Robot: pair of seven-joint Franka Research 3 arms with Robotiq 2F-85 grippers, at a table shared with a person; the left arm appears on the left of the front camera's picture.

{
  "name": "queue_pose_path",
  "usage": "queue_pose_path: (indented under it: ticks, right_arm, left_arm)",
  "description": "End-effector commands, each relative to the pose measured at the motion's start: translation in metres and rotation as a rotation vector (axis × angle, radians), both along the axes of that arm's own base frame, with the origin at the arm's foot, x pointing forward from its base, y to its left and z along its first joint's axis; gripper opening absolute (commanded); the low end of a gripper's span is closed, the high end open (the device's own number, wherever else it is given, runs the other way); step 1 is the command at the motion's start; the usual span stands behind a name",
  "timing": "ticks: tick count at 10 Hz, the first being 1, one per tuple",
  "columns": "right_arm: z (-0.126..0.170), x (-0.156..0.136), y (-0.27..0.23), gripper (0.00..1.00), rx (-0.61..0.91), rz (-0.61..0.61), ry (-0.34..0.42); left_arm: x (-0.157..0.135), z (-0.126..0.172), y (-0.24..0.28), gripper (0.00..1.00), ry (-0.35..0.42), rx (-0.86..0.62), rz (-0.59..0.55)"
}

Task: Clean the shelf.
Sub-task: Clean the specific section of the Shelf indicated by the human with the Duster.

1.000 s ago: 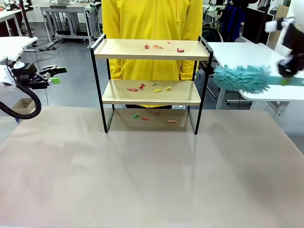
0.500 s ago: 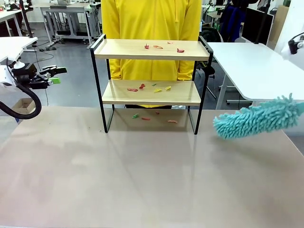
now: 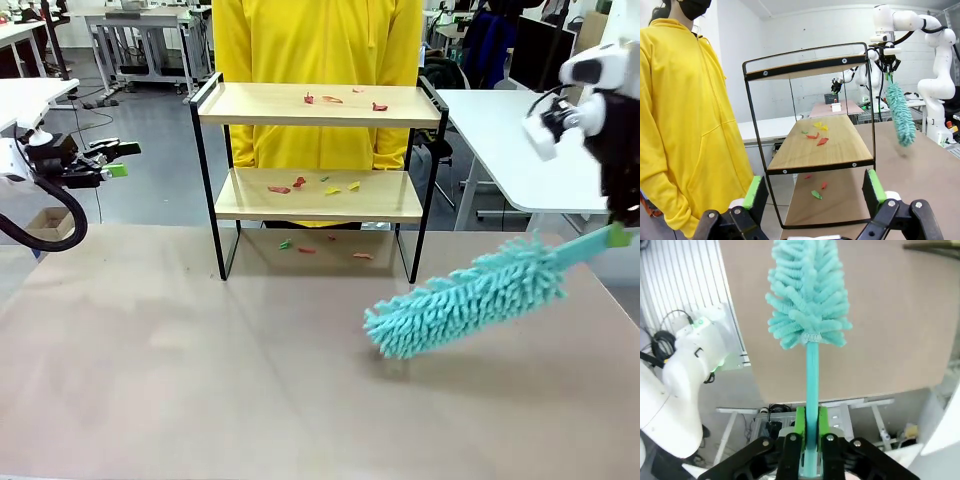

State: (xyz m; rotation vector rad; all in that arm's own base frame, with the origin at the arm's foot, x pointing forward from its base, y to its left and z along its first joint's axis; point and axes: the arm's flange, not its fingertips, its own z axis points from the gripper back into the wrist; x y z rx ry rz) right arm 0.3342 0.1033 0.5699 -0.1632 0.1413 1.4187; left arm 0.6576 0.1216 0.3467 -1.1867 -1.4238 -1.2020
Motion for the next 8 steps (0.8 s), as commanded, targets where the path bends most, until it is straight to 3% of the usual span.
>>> queue_pose_path:
  ticks: [1, 2, 8]
  right_arm:
    - [-0.011, 0.010, 0.004, 0.13, 0.020, 0.050, 0.008]
    - [0.000, 0.000, 0.000, 0.13, 0.000, 0.000, 0.000]
    - [0.000, 0.000, 0.000, 0.13, 0.000, 0.000, 0.000]
  left_arm:
    - [-0.001, 0.002, 0.000, 1.00, -0.004, -0.004, -0.008]
    - [-0.001, 0.002, 0.000, 1.00, -0.004, -0.004, -0.008]
    - [-0.001, 0.002, 0.000, 1.00, -0.004, -0.004, -0.008]
